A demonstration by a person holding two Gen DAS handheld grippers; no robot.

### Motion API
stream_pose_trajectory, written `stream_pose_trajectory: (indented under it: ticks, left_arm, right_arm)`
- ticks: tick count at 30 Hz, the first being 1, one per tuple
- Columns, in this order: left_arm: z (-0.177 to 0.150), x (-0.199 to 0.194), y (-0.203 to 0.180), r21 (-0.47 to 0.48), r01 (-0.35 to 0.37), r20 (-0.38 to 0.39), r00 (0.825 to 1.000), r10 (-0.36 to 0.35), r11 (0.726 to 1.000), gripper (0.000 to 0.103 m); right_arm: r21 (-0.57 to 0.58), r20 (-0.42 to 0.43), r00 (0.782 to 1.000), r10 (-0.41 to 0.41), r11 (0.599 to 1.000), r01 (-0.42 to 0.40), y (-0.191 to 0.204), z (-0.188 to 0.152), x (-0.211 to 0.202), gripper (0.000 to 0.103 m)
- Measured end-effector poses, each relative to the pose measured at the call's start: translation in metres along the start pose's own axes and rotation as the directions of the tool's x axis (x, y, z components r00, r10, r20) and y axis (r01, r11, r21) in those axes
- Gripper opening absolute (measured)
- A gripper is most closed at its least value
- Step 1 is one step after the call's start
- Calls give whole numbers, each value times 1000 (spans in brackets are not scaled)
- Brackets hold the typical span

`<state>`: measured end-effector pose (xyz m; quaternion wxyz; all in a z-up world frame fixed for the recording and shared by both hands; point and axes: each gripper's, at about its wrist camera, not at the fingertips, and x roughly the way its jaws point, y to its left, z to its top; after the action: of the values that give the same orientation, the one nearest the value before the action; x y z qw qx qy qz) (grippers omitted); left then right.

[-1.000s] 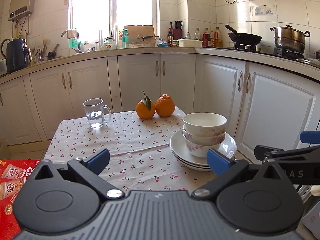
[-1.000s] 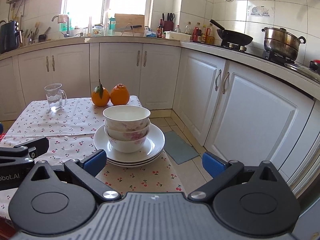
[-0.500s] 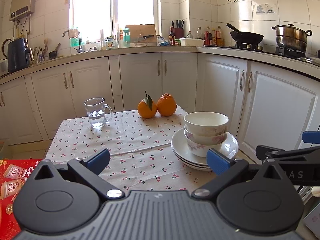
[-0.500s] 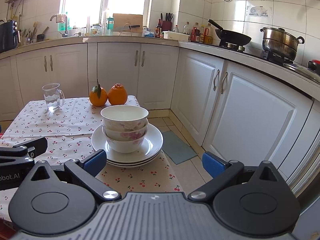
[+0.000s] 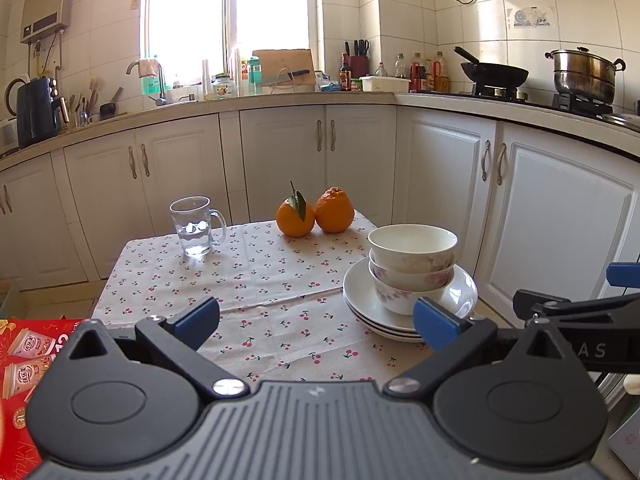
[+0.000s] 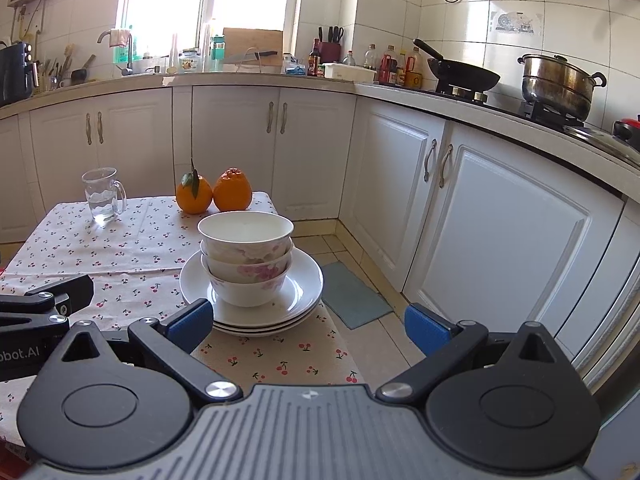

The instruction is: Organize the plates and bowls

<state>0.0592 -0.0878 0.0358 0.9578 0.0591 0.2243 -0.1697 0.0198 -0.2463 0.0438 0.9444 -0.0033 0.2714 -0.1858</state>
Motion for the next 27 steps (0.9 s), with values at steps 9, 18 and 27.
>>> stream_pose_trajectory:
  ticks: [9,18,27]
  left_arm:
    - [-1,-1,-1,0,-5,4,1000,5,1000,102]
    - [-1,-1,-1,-6,-10,1,1000,10,1000,102]
    - [-1,-1,0,-6,-9,3,1000,9,1000,102]
  right_arm:
    - [2,2,1000,-3,1000,3,-1,0,0,103]
    - [3,3,1000,-10,1000,10,-2,0,-2,103]
    - [2,3,1000,-9,1000,9,-2,0,-2,103]
